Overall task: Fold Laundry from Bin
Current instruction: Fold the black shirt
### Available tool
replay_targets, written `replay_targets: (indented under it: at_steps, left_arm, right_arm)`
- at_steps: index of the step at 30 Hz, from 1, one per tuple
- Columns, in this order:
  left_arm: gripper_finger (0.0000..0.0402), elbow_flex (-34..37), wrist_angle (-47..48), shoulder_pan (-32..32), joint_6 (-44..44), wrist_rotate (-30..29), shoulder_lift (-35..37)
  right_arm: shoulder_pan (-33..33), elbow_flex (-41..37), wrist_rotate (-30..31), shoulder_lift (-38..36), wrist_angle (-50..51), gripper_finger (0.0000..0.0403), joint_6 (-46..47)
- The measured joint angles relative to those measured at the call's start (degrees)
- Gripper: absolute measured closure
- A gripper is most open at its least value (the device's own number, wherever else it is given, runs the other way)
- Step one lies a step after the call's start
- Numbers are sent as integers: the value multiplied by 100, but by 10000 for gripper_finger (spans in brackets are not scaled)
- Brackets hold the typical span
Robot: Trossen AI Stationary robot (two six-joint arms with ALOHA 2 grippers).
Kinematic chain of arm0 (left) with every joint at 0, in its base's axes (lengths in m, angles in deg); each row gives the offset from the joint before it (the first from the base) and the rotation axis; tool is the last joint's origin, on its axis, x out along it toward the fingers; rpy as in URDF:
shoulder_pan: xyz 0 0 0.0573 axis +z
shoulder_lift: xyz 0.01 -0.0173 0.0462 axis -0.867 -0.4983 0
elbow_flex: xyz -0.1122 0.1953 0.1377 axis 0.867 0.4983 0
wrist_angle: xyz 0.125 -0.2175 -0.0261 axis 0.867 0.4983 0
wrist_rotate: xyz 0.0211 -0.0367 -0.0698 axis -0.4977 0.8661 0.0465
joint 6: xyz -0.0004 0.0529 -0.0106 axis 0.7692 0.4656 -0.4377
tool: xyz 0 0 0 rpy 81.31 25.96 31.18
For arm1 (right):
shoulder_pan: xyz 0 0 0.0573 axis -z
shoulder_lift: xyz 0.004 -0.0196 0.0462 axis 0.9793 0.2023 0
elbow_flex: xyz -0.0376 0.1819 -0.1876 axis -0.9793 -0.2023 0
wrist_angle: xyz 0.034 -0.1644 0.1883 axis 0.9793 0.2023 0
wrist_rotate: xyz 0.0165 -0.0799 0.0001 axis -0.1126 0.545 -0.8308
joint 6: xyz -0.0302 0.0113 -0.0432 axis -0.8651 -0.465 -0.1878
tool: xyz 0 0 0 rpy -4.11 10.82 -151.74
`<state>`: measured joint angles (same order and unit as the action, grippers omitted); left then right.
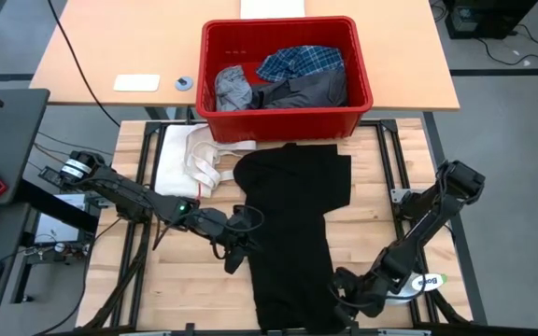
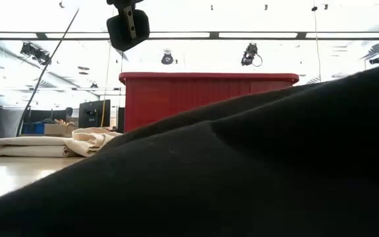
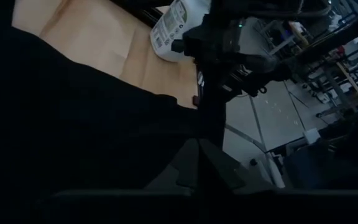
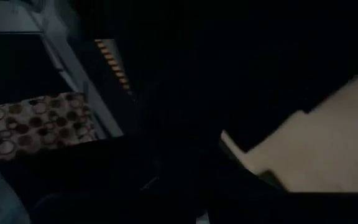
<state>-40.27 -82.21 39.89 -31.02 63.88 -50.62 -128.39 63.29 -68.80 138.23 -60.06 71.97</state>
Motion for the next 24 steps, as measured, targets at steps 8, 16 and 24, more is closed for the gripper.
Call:
replay_targets:
  at_steps: [8,16,24]
  left_arm:
    - [384,0,33,0,75,-1,0]
    - [384,0,29,15,249,-3,-2]
    - [384,0,3,11,343,-12,-4]
  right_arm:
    - [97,0,352,92,118,367,-166]
    - [304,11,1066,136,-2424,293,-1992]
    - [559,0,270,154,-1597,272,-1334]
